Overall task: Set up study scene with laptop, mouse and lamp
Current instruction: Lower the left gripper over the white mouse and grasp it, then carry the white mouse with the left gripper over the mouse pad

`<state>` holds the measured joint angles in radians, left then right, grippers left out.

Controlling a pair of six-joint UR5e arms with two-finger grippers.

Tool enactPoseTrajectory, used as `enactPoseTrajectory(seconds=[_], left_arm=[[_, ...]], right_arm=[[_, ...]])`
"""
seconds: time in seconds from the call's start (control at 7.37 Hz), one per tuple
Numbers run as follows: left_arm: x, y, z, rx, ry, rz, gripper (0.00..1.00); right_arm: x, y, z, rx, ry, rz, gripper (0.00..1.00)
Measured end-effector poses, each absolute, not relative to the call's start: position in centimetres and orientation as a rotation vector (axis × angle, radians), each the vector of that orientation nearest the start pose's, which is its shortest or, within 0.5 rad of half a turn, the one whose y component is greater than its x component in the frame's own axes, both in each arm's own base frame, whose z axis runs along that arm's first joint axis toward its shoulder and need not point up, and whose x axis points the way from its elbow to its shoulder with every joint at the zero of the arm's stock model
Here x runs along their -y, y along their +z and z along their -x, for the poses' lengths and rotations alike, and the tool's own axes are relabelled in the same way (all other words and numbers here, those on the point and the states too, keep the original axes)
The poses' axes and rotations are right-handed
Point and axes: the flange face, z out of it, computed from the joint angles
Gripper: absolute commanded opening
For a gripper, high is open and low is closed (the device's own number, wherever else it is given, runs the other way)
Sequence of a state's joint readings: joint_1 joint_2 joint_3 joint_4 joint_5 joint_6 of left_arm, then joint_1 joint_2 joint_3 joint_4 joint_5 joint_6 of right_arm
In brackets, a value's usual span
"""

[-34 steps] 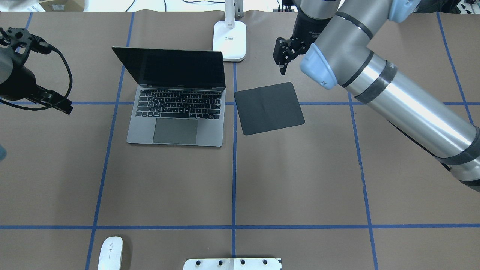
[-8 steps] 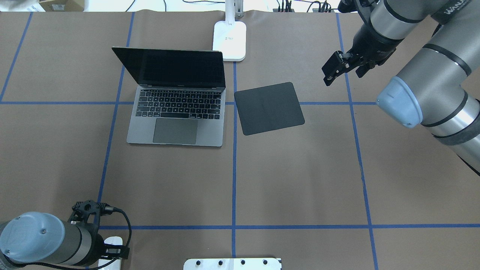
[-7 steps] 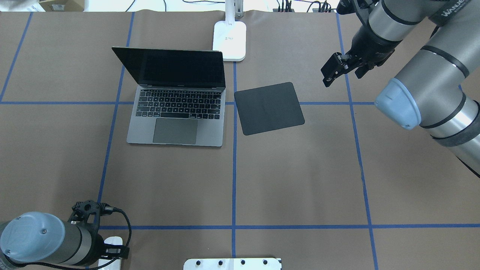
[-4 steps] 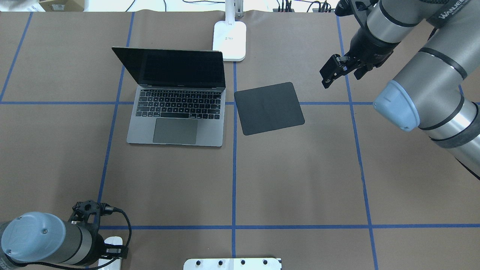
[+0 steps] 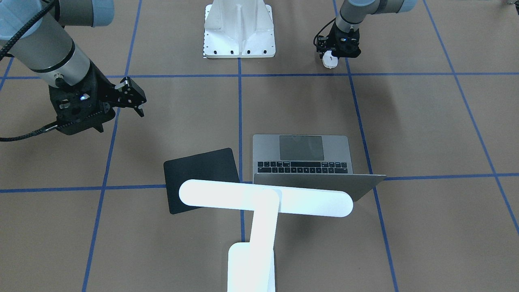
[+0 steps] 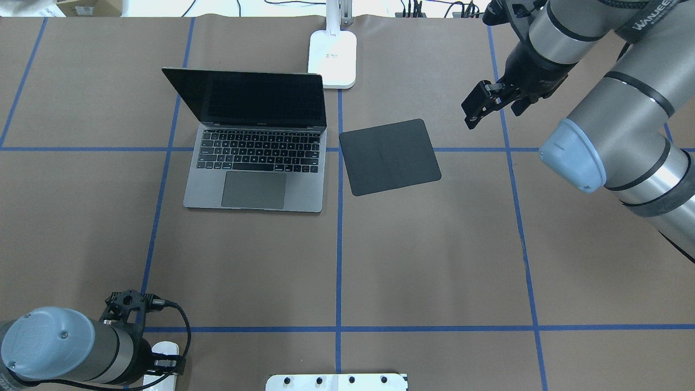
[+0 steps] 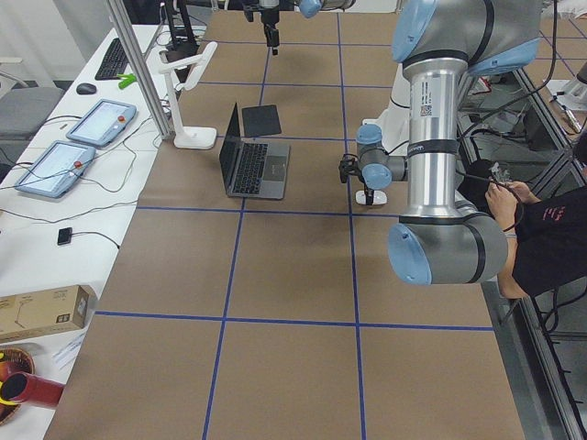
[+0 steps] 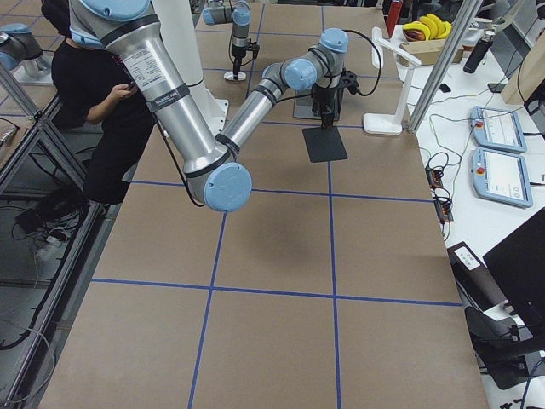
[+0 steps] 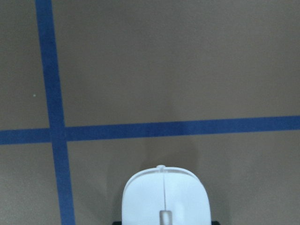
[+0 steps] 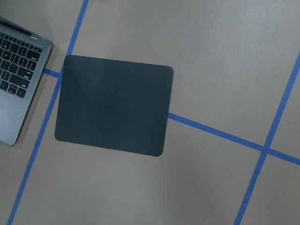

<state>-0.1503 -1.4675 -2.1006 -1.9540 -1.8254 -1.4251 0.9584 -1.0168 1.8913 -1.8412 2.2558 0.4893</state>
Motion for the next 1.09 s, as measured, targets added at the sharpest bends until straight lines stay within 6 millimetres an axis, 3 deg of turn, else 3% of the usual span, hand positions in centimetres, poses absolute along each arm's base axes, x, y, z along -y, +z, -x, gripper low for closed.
enactPoseTrajectory(seconds=[0.54,1.09], left_arm=[[17.9,39.8,-42.3,-0.872,0.114,0.148,0.63],[24.3,36.8,-39.6,-0.951,0.126,0.072,0.62]], right_arm=[[53.2,23.1,28.8,0.867,-0.320,-0.146,1.00],[53.3,23.8,28.7,0.863,-0.315,-0.136,1.00]])
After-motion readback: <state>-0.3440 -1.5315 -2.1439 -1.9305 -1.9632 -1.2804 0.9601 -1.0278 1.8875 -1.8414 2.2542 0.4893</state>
